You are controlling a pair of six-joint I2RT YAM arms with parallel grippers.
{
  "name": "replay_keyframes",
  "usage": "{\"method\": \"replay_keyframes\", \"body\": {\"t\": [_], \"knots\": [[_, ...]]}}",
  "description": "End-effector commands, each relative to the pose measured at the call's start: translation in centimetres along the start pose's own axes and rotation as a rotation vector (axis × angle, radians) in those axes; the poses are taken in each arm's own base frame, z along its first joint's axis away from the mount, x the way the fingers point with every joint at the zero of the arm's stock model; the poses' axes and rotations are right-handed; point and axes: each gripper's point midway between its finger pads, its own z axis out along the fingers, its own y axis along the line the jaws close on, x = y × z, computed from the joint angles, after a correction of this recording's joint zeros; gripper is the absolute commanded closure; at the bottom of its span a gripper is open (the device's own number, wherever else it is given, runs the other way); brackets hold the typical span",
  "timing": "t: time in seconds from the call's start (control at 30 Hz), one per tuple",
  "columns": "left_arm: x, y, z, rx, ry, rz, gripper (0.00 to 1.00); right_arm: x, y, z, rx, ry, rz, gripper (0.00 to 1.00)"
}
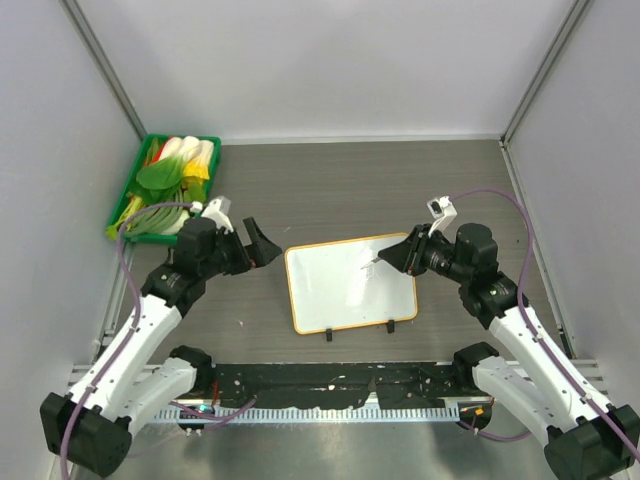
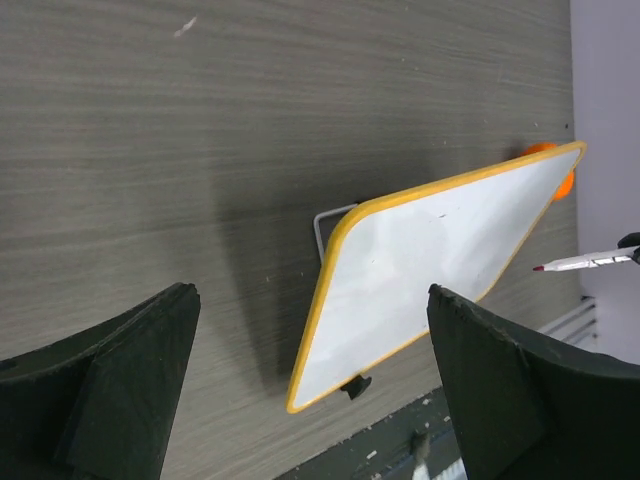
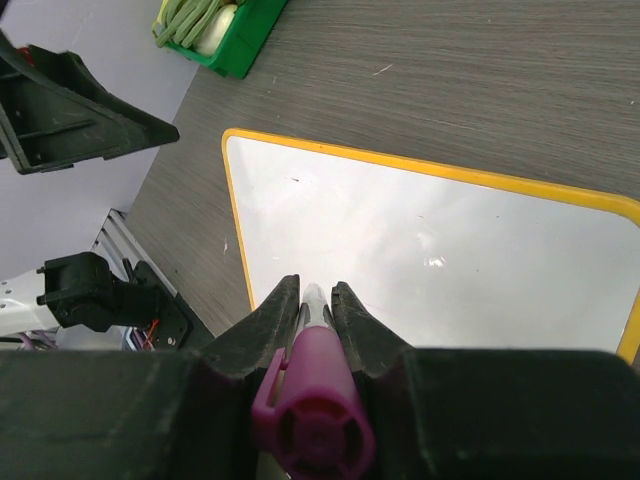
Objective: Write a sentence on the whiteboard
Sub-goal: Hold the whiteboard on the whiteboard stand.
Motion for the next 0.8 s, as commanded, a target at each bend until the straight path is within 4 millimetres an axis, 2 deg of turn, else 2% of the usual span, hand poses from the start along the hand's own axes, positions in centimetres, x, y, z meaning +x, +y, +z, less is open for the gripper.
{"method": "replay_keyframes", "body": {"t": [0.0, 0.23, 0.77], "knots": [[1.5, -1.6, -0.3, 0.241, 0.080, -0.127, 0.00, -0.9, 0.1, 0.2, -0.003, -0.030, -0.021, 0.99], [3.4, 0.0, 0.6, 0.264, 0.113, -0.207, 0.00, -1.0, -0.1, 0.1, 0.008, -0.037, -0.019, 0.99], [4.6, 0.3, 0.6, 0.302, 0.121, -0.185, 0.00, -0.9, -0.1, 0.5, -0.003, -0.024, -0.010, 0.99]]}}
